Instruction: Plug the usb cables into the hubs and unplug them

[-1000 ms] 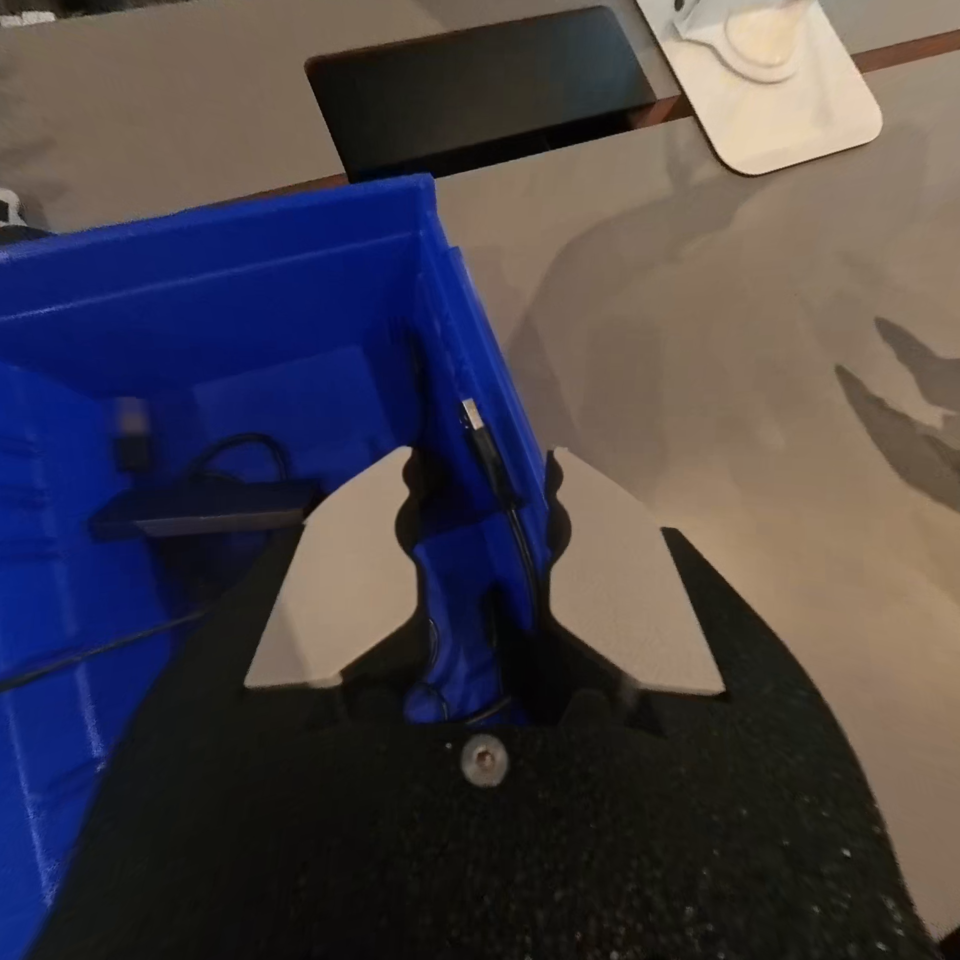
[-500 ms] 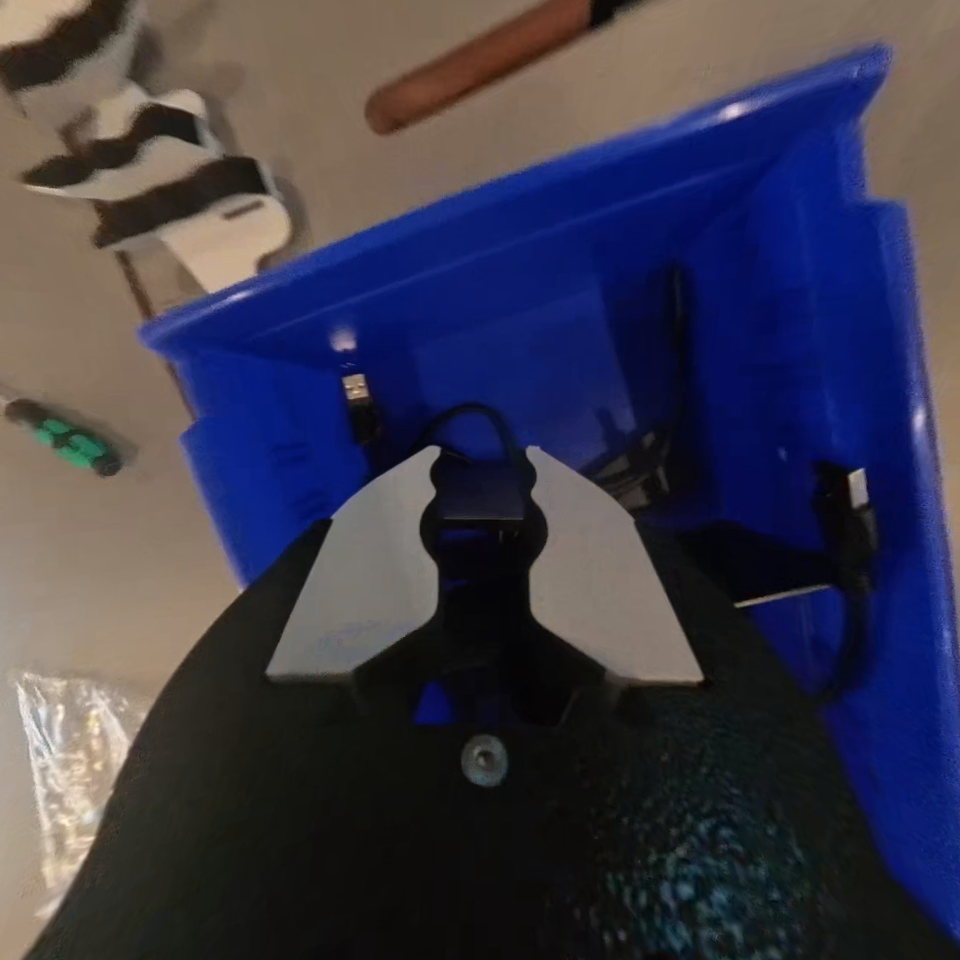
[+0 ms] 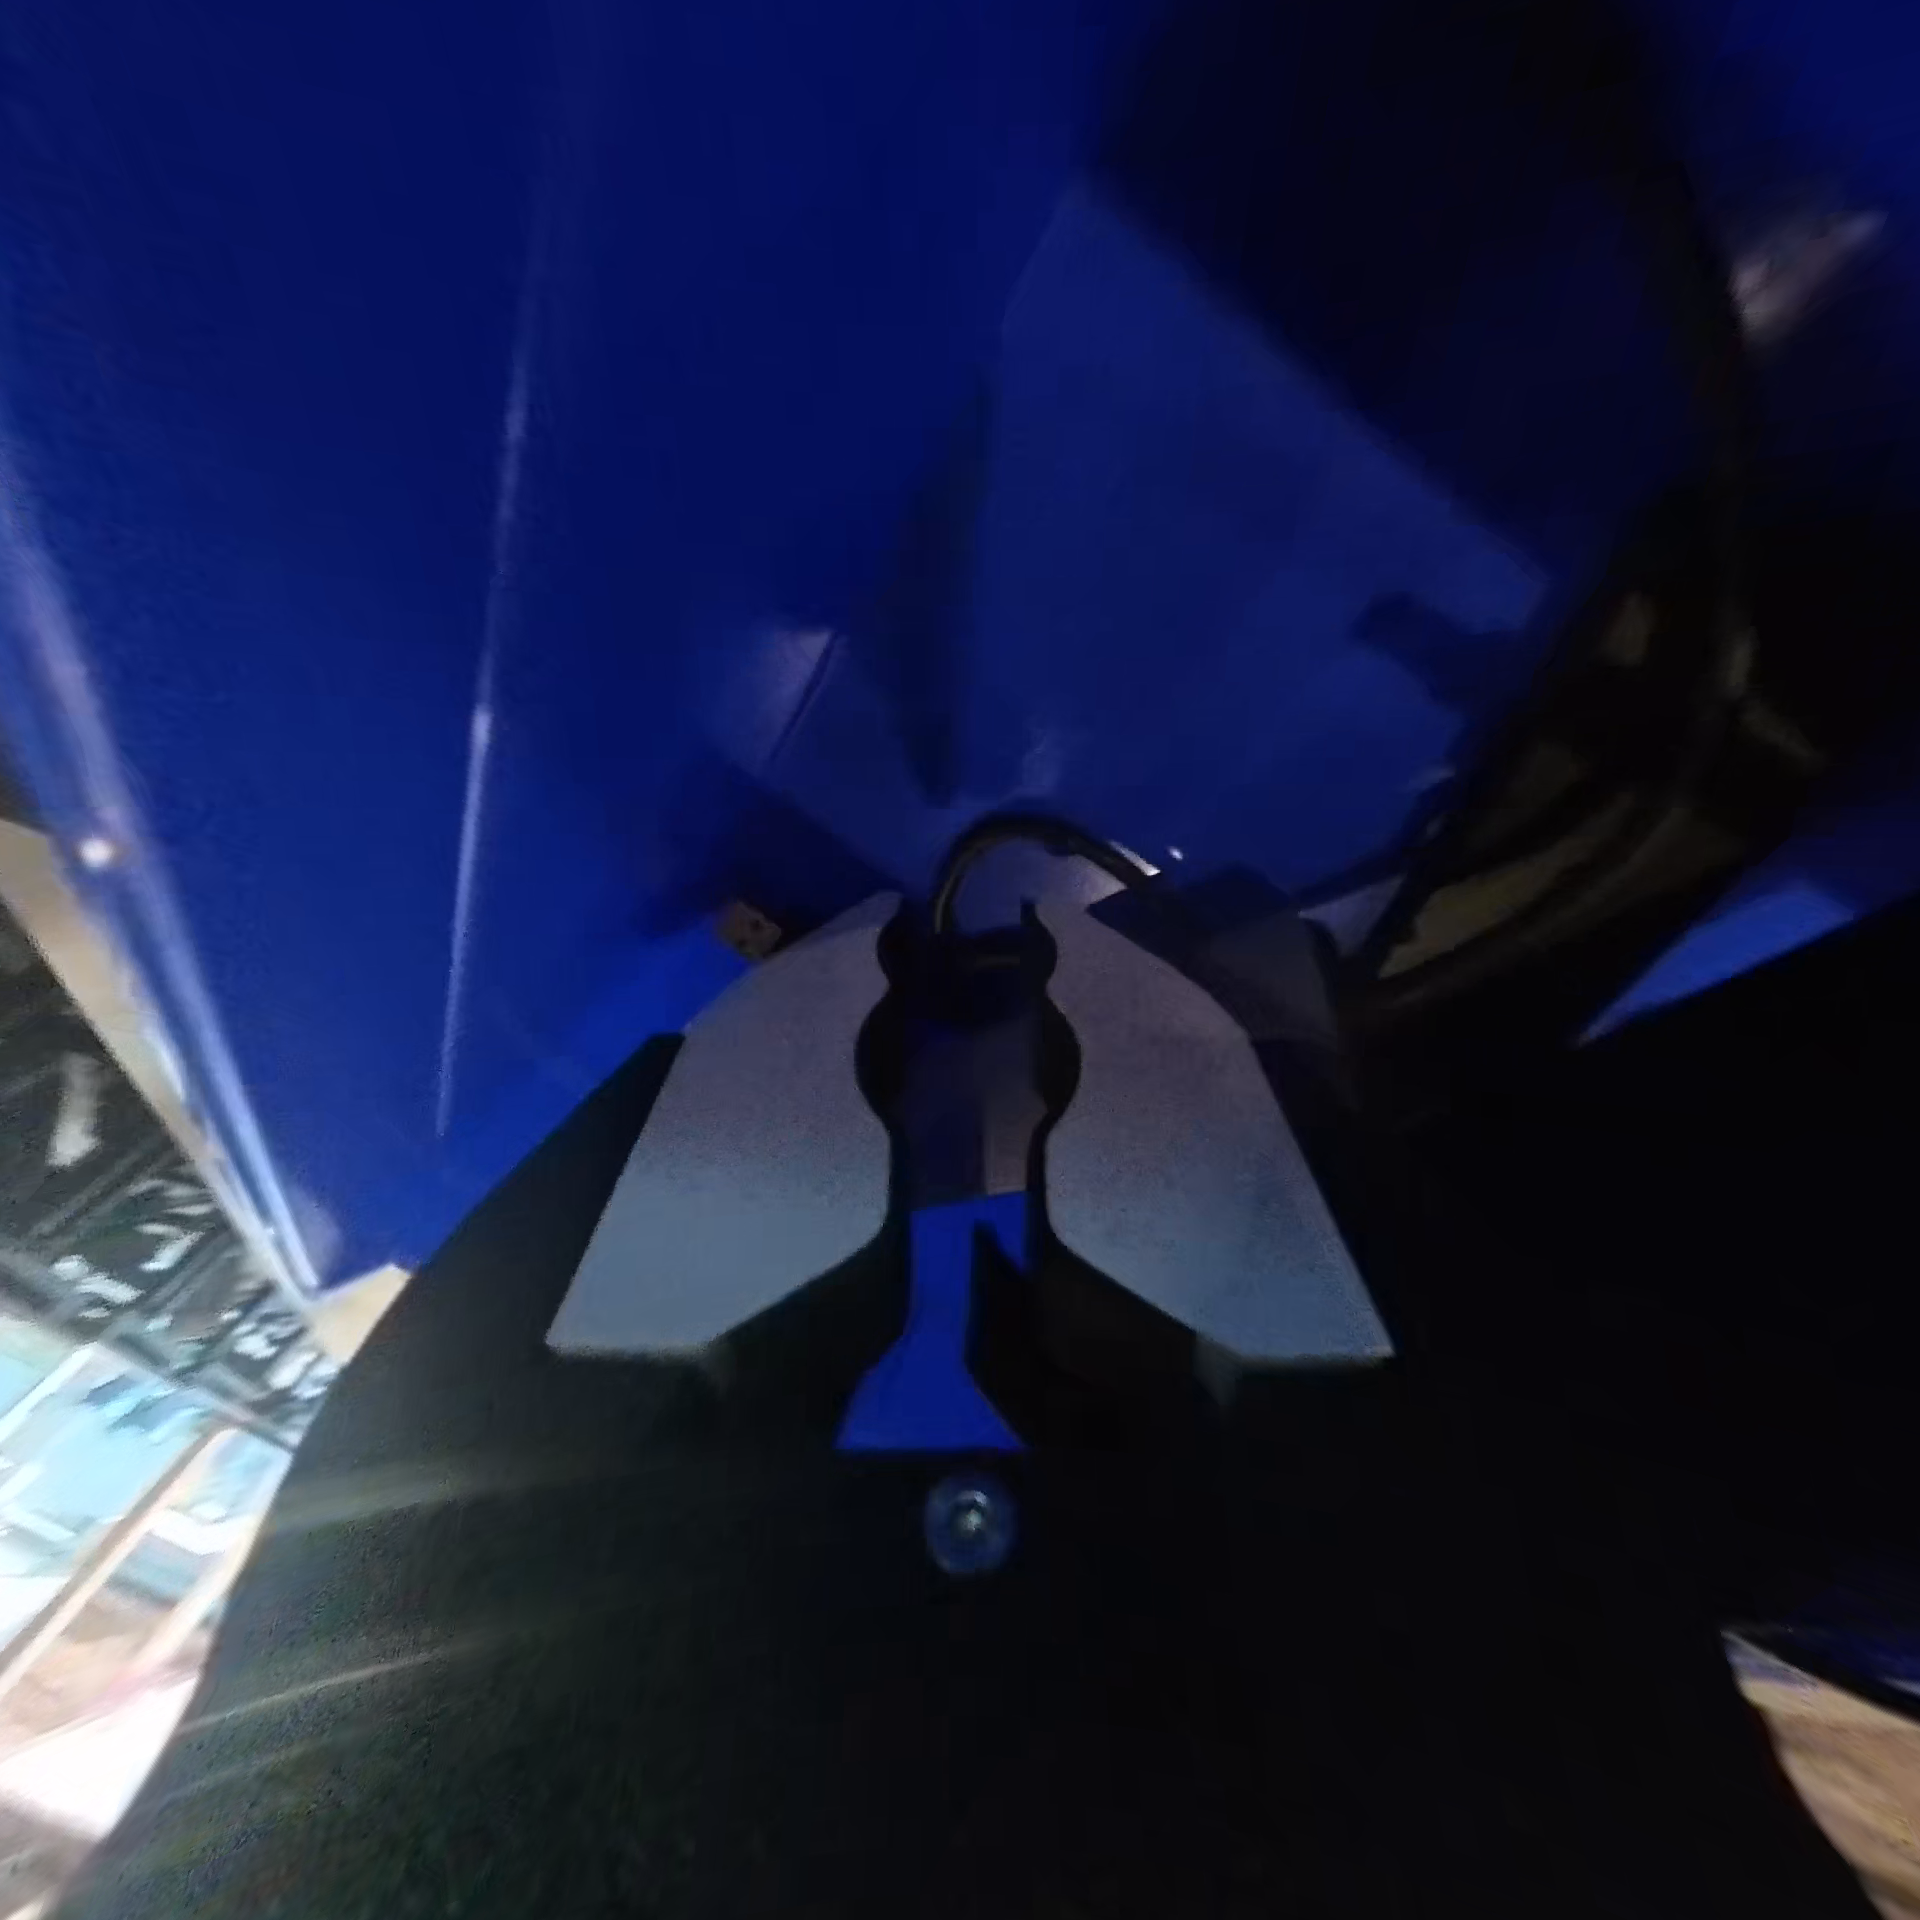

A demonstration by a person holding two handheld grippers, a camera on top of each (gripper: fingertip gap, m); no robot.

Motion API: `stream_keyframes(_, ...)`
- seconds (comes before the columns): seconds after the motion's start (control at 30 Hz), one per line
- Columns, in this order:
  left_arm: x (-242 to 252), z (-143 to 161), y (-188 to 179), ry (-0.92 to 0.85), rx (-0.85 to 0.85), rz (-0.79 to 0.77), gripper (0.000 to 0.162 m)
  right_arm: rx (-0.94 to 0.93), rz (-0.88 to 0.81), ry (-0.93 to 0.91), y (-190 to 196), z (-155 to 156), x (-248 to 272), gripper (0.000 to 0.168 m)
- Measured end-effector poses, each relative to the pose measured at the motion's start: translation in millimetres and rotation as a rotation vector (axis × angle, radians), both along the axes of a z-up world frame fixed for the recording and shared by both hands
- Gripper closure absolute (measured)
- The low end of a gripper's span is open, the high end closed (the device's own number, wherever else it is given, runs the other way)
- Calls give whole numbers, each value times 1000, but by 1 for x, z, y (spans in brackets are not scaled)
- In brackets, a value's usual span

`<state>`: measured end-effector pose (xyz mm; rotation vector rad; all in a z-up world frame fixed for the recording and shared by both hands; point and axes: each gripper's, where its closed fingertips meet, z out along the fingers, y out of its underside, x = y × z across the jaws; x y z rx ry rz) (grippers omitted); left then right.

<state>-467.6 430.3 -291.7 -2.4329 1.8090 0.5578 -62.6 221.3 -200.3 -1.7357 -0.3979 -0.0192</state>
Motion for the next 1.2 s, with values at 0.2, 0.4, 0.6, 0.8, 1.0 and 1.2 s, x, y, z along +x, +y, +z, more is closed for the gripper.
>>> stream_keyframes(0.2,2,-12,0,-25,-70,25,140,-13,3,-4,1,-3,-1,122)
stream_keyframes(0.4,0,-14,4,-10,-60,-3,157,-14,10,-8,0,-3,-3,124)
stream_keyframes(0.6,-4,-6,9,52,34,-92,162,-20,4,-7,1,-4,-3,127)
stream_keyframes(0.8,-12,40,8,-22,126,-81,162,-8,8,-2,-1,1,-4,131)
stream_keyframes(1.0,-27,61,-8,-63,84,12,162,-3,17,-13,-3,2,-8,133)
stream_keyframes(1.2,-32,41,-12,-70,41,91,148,-15,21,-32,-2,-1,-10,134)
